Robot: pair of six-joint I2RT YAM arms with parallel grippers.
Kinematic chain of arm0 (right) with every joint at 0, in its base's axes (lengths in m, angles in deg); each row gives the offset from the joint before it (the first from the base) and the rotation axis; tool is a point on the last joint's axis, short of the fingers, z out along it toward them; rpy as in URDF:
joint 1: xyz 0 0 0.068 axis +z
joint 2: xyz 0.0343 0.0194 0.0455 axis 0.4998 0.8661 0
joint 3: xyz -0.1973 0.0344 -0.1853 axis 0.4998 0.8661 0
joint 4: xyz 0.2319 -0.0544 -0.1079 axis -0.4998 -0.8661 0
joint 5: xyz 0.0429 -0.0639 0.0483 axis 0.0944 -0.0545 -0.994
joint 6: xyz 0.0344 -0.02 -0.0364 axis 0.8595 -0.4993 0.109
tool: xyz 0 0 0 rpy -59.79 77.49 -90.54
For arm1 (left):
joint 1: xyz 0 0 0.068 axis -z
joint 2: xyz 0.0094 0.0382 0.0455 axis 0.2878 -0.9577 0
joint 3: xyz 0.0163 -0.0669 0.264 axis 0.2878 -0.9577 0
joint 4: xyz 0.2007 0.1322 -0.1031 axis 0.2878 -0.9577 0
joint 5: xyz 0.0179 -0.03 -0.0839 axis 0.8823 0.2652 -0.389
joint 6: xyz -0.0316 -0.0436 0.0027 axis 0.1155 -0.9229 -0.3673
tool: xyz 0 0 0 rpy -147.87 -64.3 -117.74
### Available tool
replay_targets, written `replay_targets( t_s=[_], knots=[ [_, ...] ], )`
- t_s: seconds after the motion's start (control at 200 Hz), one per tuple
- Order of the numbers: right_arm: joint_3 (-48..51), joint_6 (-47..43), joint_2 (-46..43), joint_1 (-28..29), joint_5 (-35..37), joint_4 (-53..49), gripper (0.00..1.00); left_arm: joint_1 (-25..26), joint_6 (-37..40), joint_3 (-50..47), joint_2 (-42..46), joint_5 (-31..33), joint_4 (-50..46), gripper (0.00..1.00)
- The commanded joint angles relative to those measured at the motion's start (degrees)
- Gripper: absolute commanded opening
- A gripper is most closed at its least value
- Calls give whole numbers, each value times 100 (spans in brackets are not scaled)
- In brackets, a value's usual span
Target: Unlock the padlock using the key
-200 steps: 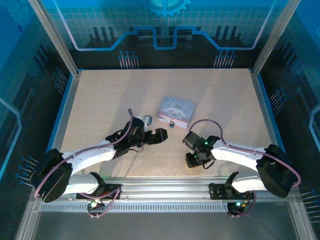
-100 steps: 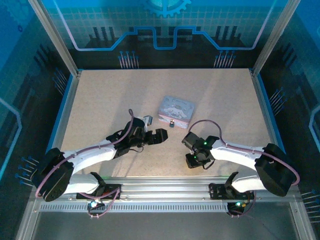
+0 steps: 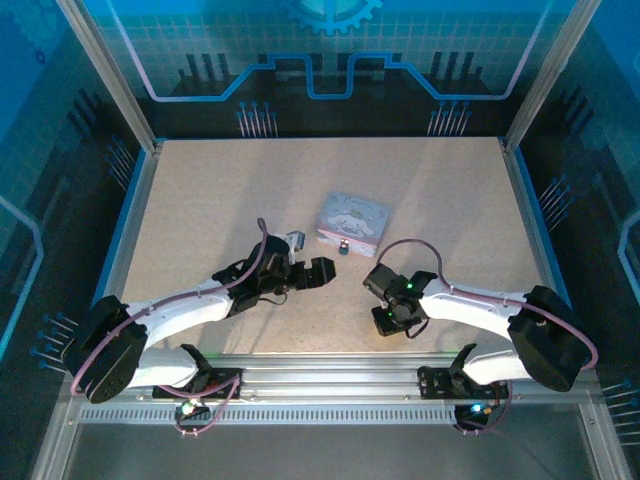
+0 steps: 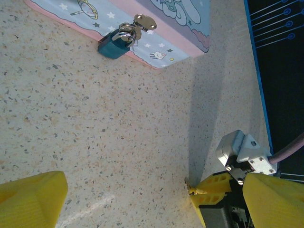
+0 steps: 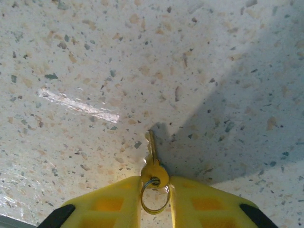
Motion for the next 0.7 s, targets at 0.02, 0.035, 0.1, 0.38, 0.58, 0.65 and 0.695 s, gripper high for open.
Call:
replay_targets(
  t_s=[0.02,0.035,0.1,0.38,0.58,0.65,0.695],
  knots=[
    [-51,14,42,120,-102,-143,21,37,52,-40,-58,83,97,97],
    [-54,15,42,117,-100,-142,21,34,54,-36,-57,83,102,97],
    [-57,15,33,119,-87,-149,19,41,54,-30,-59,83,97,96],
    [-17,12,-26,108,-37,-111,12,30,78,-22,-38,90,67,97],
    [141,-2,-167,10,-181,105,7,-29,89,-43,121,57,-10,97],
    [236,6,-282,-68,-317,275,6,-50,68,-81,232,50,-45,97],
    [318,9,-375,-133,-436,407,5,-65,22,-124,312,31,-47,98]
  ],
)
